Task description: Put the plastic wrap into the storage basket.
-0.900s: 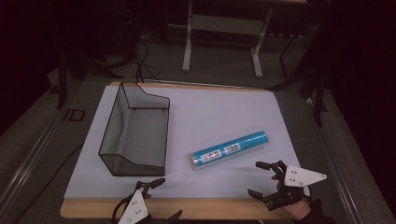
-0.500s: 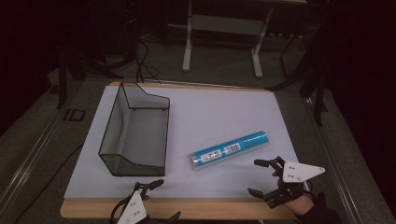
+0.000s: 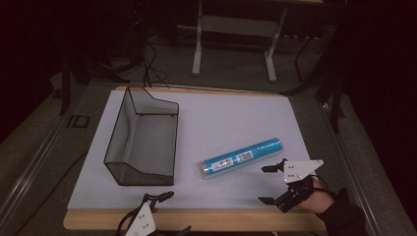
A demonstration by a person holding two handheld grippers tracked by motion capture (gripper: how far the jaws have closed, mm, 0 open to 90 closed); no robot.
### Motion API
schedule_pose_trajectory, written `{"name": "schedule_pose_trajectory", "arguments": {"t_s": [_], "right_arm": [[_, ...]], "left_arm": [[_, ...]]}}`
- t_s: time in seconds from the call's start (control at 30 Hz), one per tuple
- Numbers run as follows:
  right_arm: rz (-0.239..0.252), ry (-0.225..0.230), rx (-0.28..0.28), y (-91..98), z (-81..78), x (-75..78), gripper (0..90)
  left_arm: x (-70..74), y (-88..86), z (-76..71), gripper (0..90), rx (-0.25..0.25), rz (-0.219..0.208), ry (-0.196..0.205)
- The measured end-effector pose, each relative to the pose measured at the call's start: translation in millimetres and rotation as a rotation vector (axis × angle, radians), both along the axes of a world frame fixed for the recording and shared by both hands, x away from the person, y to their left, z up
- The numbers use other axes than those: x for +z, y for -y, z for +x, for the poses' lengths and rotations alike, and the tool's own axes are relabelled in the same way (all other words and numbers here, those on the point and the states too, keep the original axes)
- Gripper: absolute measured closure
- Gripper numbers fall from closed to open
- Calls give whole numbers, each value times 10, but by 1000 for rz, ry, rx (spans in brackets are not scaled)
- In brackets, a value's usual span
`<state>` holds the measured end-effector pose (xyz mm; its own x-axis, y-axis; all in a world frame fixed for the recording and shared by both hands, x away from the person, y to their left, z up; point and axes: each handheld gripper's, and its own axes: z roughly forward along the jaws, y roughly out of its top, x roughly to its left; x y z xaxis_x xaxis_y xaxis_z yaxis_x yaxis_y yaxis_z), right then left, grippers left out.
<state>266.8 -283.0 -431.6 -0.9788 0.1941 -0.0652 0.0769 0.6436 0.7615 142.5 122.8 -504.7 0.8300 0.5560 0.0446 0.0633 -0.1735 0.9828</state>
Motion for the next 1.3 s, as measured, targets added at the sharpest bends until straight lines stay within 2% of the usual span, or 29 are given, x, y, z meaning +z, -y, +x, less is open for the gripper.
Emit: {"name": "schedule_pose_trajectory", "arguments": {"t_s": [0.07, 0.1, 0.13, 0.3, 0.4, 0.43, 0.53, 0.57, 0.63, 0.8, 0.83, 0.87, 1.03, 1.07, 1.1, 1.13, 1.2, 1.3], "right_arm": [[-53, -27, 22, -44, 62, 4, 129], [-53, -27, 22, -44, 62, 4, 129], [-81, -10, 19, -70, 82, 11, 129], [-136, -6, 34, -141, 137, 30, 129], [-186, -16, 46, -192, 179, 16, 129], [-186, -16, 46, -192, 179, 16, 129], [-242, -22, 59, -243, 249, -13, 128], [-242, -22, 59, -243, 249, -13, 128], [-292, -28, 55, -279, 316, -33, 128], [-370, -29, 54, -333, 393, -88, 132], [-370, -29, 54, -333, 393, -88, 132], [-397, -32, 54, -348, 423, -109, 139], [-433, 8, 51, -374, 471, -95, 151], [-454, 16, 52, -393, 502, -77, 151], [-457, 32, 49, -401, 514, -66, 153], [-462, 26, 52, -409, 537, -52, 160], [-466, 50, 51, -428, 570, -21, 163], [-480, 62, 48, -448, 602, 19, 166]], "left_arm": [[1, -18, -1, 24, 5, -5, 0], [3, -22, 0, 24, 5, -4, 0], [5, -28, 1, 24, 5, -7, 2], [-7, -39, 16, 24, 7, -2, -1], [-6, -42, 19, 24, 8, -4, 1], [-4, -42, 19, 24, 8, -5, 2], [-1, -42, 23, 24, 9, -4, 6], [-1, -42, 23, 24, 9, -4, 6], [-4, -47, 30, 24, 4, -3, 4], [-5, -51, 34, 24, 0, -5, 2], [-7, -50, 37, 24, -1, -5, 2], [-12, -46, 40, 24, -2, -4, 0], [-19, -38, 47, 24, -6, 3, -4], [-19, -34, 47, 24, -6, 6, -3], [-19, -34, 47, 24, -6, 6, -3], [-19, -33, 48, 24, -7, 6, -3], [-20, -36, 50, 24, -7, 6, -4], [-19, -37, 50, 24, -7, 6, -3]]}}
